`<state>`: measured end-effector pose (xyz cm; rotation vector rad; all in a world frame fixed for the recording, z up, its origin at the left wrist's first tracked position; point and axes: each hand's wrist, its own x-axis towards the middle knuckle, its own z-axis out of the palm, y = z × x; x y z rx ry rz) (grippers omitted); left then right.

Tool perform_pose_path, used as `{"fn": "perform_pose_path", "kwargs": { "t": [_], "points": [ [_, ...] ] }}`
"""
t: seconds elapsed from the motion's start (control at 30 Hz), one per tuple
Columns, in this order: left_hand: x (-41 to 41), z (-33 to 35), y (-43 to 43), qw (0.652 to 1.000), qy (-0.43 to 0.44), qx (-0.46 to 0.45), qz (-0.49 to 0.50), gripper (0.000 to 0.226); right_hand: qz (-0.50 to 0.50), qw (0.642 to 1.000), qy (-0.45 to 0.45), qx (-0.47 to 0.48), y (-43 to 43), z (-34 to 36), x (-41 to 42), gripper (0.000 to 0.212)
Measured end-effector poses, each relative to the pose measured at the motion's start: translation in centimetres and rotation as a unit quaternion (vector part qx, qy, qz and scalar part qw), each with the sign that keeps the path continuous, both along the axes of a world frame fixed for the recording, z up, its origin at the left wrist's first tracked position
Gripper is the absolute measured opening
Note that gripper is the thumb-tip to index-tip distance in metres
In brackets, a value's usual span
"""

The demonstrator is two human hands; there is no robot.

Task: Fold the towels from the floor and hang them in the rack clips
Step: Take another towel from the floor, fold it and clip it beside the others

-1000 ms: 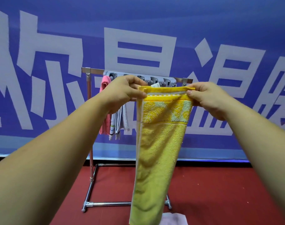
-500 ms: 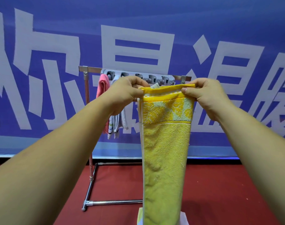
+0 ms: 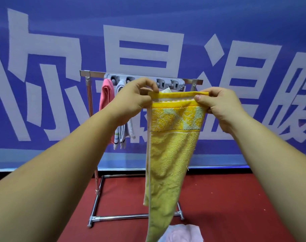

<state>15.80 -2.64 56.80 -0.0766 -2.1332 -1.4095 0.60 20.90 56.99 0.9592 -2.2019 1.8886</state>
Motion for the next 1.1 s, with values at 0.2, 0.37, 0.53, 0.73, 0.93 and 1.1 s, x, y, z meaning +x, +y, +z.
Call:
{"fn": "perform_pose_path", "kwargs": {
  "t": [0.2, 0.37, 0.53, 0.73, 0.93, 1.1],
  "points": [
    [-0.7, -0.3, -0.2, 0.983, -0.054, -0.152, 0.083, 0.044, -0.004, 1.000, -0.019, -0.002, 0.1, -0.8, -0.5, 0.004],
    [-1.2, -0.5, 0.0, 0.989, -0.055, -0.096, 0.100, 0.039, -0.004, 1.000, -0.013, -0.011, -0.3, -0.9, -0.8, 0.005],
    [-1.5, -1.1, -0.2, 0.990, -0.048, -0.099, 0.090, 0.025, 0.004, 1.000, 0.016, 0.011, -0.2, -0.9, -1.1, 0.003],
    [-1.8, -1.6, -0.6, 0.978, -0.087, -0.154, 0.109, 0.037, 0.023, 0.999, 0.017, 0.044, -0.3, -1.7, -1.2, 0.005],
    [-1.7, -1.9, -0.6, 0.983, -0.116, -0.117, 0.079, 0.032, 0.035, 0.998, -0.011, 0.047, -0.2, -3.1, -1.9, 0.002],
    [-2.5, -2.9, 1.0, 0.962, -0.159, -0.196, 0.101, 0.030, -0.052, 0.992, -0.012, 0.110, -1.5, -4.8, -2.1, 0.011]
  ]
}}
